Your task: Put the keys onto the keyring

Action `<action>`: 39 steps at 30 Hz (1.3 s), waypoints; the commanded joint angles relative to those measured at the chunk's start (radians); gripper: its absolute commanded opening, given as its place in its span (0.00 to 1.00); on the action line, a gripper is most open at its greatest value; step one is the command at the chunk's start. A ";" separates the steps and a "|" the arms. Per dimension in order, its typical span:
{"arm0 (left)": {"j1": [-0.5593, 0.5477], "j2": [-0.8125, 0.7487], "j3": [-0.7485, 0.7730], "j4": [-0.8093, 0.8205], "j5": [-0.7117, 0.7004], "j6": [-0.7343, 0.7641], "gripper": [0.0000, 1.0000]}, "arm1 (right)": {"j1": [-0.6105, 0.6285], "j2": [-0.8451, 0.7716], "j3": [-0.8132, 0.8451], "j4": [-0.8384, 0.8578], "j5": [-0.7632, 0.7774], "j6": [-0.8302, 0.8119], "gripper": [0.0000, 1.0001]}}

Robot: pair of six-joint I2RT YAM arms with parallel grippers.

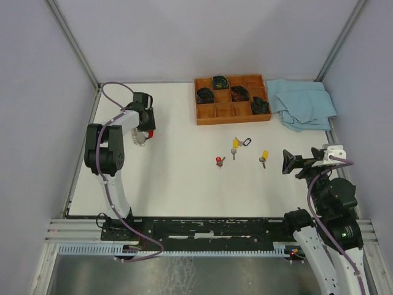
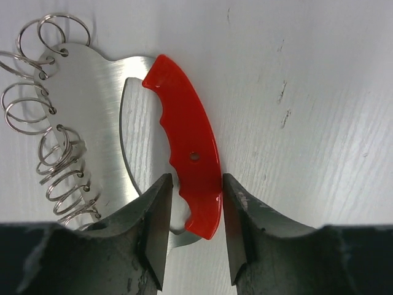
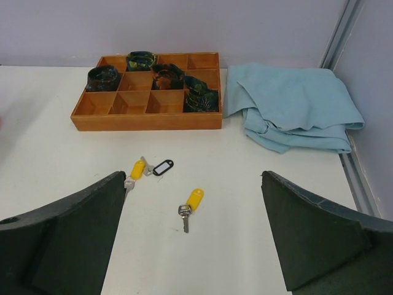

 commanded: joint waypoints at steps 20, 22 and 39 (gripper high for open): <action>-0.547 -0.315 -0.535 0.007 0.139 -0.170 0.40 | 0.028 0.041 0.021 0.033 -0.082 0.022 1.00; -0.617 -0.337 -0.564 0.010 0.122 -0.197 0.41 | 0.028 0.069 0.027 0.027 -0.098 0.030 1.00; -0.762 -0.693 -0.646 0.018 -0.011 -0.263 0.71 | 0.029 0.418 0.114 0.015 -0.351 0.099 1.00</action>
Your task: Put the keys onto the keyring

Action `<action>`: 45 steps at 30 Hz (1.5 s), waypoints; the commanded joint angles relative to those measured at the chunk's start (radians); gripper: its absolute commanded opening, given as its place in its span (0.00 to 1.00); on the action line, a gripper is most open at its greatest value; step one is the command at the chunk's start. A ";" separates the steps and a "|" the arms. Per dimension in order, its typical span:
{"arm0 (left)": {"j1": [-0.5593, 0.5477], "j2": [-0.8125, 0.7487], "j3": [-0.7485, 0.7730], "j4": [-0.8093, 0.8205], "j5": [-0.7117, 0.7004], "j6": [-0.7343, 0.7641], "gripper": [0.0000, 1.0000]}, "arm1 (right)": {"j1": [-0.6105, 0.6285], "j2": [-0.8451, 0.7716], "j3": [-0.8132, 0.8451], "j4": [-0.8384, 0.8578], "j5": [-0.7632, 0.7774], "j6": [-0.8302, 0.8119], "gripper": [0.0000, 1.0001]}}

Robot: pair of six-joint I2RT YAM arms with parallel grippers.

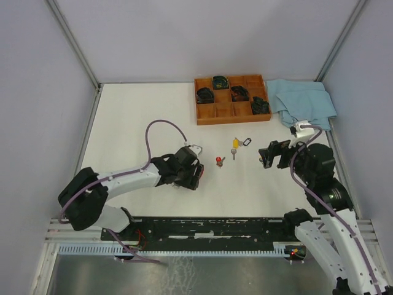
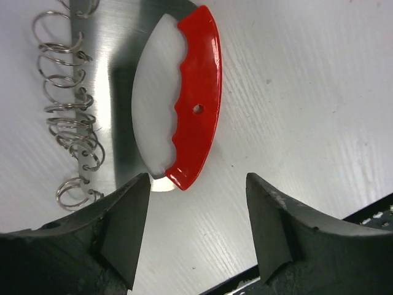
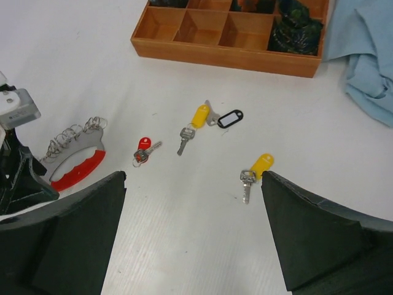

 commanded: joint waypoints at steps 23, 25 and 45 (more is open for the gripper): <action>0.251 -0.247 -0.234 0.118 0.014 -0.140 0.60 | 0.283 1.153 0.353 0.284 -0.335 0.031 0.76; 0.252 -0.246 -0.244 0.123 0.011 -0.143 0.55 | 0.303 1.224 0.391 0.313 -0.355 0.032 0.74; 0.261 -0.198 -0.274 0.146 -0.028 -0.136 0.33 | 0.351 1.535 0.604 0.392 -0.488 -0.051 0.73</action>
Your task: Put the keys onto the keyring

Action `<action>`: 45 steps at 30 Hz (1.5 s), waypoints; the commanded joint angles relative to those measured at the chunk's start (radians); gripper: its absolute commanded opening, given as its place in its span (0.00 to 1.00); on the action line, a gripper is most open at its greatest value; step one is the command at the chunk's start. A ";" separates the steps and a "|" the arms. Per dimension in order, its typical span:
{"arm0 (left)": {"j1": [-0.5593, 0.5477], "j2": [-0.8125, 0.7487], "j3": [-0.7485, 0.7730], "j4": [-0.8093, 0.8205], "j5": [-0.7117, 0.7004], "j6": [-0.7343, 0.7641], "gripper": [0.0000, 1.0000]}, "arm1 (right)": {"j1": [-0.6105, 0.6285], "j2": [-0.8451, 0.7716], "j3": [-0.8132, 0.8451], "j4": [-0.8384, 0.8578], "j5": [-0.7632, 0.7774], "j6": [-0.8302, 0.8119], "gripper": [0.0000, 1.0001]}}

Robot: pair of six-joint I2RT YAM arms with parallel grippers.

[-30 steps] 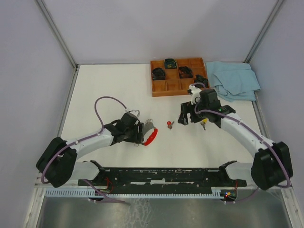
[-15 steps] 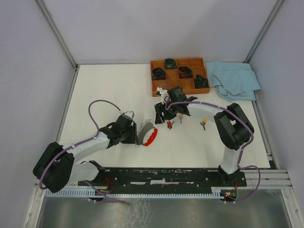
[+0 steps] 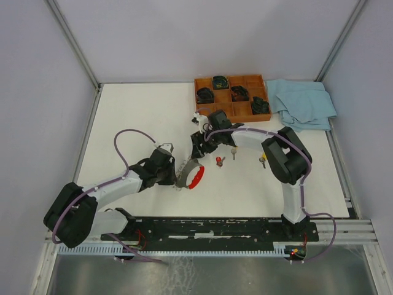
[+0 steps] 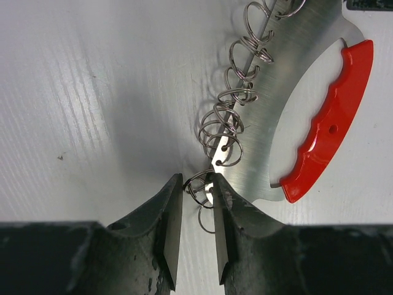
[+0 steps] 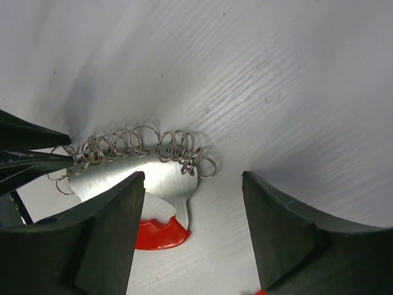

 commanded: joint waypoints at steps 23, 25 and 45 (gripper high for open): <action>0.052 0.158 0.139 -0.025 -0.133 0.065 0.40 | 0.002 -0.148 -0.264 0.246 -0.175 0.080 0.52; 0.056 0.184 0.164 -0.023 -0.130 0.081 0.41 | 0.003 -0.165 -0.280 0.245 -0.167 0.082 0.52; 0.087 -0.069 -0.003 0.051 0.037 -0.020 0.66 | 0.154 -0.169 -0.068 -0.071 0.267 -0.328 0.55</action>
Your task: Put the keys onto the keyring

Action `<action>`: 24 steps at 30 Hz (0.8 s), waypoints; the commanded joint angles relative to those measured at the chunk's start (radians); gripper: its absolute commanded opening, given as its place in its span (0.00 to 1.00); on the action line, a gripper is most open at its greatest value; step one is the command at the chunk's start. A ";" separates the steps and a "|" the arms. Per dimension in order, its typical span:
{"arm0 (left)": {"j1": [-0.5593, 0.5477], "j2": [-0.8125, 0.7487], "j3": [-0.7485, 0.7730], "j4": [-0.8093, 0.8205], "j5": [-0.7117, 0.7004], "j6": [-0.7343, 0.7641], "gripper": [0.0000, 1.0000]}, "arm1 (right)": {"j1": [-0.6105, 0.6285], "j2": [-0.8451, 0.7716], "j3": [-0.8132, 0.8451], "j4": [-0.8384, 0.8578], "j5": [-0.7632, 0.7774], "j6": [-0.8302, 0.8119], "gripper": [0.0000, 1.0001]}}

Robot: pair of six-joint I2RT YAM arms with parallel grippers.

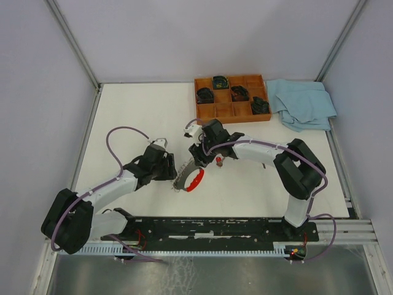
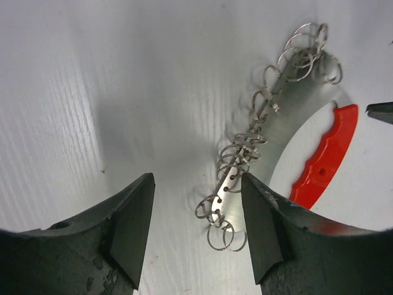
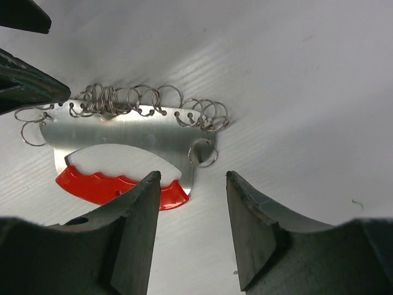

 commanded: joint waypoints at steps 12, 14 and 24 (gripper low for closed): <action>0.016 -0.019 -0.074 0.094 0.074 -0.080 0.67 | 0.101 0.135 0.154 -0.087 0.166 -0.179 0.49; 0.017 -0.015 -0.077 0.099 0.078 -0.080 0.67 | 0.102 0.146 0.159 -0.082 0.183 -0.181 0.46; 0.018 -0.017 -0.076 0.100 0.084 -0.077 0.67 | 0.103 0.149 0.157 -0.069 0.216 -0.185 0.25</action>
